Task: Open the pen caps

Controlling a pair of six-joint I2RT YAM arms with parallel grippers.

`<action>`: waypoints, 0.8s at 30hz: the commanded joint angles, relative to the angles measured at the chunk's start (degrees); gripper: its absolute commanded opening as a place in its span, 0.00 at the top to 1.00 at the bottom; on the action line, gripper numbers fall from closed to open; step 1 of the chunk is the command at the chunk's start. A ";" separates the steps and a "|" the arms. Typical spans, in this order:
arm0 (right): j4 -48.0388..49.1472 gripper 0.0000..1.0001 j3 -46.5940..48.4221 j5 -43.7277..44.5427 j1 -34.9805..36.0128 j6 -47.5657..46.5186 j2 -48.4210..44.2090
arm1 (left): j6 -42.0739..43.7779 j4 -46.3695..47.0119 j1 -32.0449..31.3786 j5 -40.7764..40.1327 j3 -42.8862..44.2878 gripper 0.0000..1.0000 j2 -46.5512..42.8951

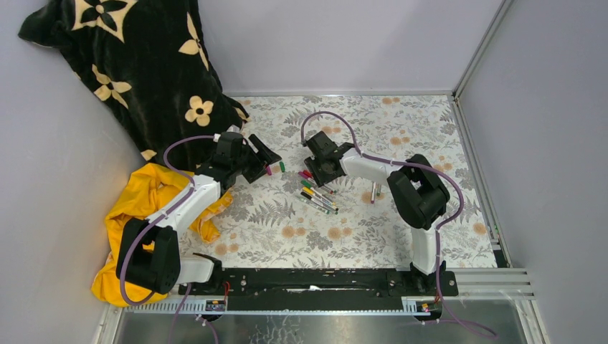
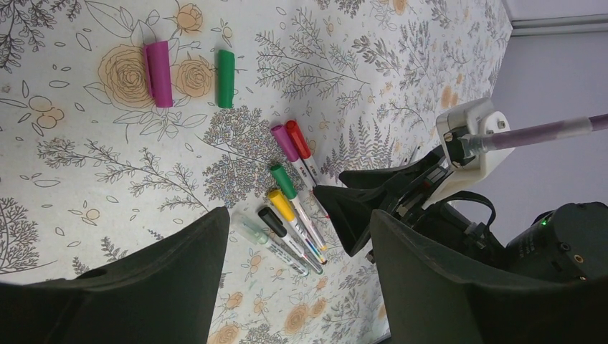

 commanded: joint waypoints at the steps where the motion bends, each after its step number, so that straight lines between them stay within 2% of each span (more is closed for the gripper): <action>1: 1.65 0.50 -0.34 -0.82 -0.66 -0.86 0.49 | -0.20 2.99 0.72 0.97 -0.52 0.21 -0.28; 24: 1.40 0.51 -0.33 -4.58 -1.94 -0.60 -3.12 | -0.81 4.10 1.08 1.65 -1.07 0.21 0.20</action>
